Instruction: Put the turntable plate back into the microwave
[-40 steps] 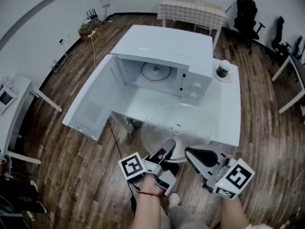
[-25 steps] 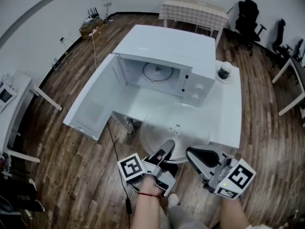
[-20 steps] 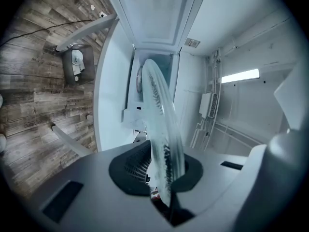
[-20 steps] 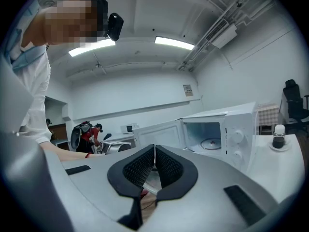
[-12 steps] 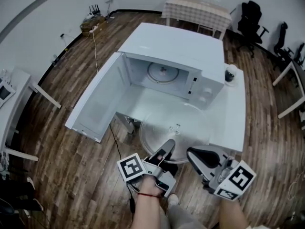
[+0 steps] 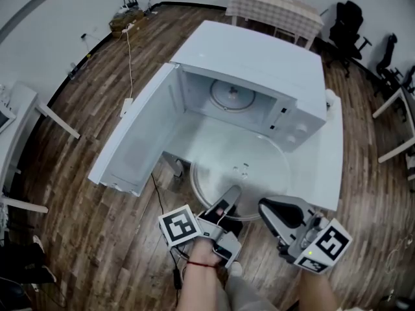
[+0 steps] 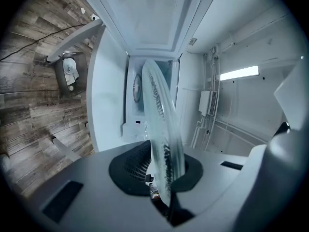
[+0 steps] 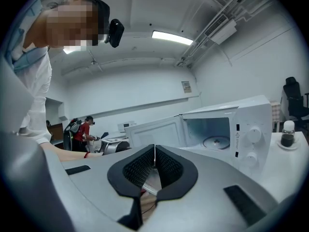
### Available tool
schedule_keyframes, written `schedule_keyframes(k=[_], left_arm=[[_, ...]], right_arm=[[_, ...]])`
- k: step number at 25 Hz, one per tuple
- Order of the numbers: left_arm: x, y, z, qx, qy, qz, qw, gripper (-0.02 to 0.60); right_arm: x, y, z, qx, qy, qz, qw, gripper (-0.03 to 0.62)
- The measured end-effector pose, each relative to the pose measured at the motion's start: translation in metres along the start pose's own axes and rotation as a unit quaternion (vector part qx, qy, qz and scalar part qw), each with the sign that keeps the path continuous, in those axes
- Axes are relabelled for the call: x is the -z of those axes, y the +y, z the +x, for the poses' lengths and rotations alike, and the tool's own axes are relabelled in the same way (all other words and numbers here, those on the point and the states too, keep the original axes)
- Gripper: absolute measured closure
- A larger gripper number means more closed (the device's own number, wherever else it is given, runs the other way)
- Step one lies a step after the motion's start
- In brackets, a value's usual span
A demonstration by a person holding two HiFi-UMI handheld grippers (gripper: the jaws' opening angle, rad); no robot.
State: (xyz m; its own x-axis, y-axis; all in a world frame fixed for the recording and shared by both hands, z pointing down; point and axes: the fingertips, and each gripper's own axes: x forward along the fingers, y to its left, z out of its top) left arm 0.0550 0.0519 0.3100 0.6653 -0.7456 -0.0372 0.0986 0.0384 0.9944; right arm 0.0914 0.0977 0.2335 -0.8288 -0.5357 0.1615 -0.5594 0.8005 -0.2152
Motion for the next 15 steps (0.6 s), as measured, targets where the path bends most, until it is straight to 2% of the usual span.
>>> schedule_keyframes(k=[9, 15], left_arm=[[-0.011, -0.002, 0.008, 0.005, 0.014, -0.001, 0.9999, 0.549], [-0.025, -0.006, 0.004, 0.003, 0.022, 0.012, 0.9997, 0.549]], right_arm=[[0.0, -0.009, 0.013, 0.017, 0.002, 0.01, 1.0, 0.562], [-0.002, -0.007, 0.027, 0.028, 0.004, 0.004, 1.0, 0.562]])
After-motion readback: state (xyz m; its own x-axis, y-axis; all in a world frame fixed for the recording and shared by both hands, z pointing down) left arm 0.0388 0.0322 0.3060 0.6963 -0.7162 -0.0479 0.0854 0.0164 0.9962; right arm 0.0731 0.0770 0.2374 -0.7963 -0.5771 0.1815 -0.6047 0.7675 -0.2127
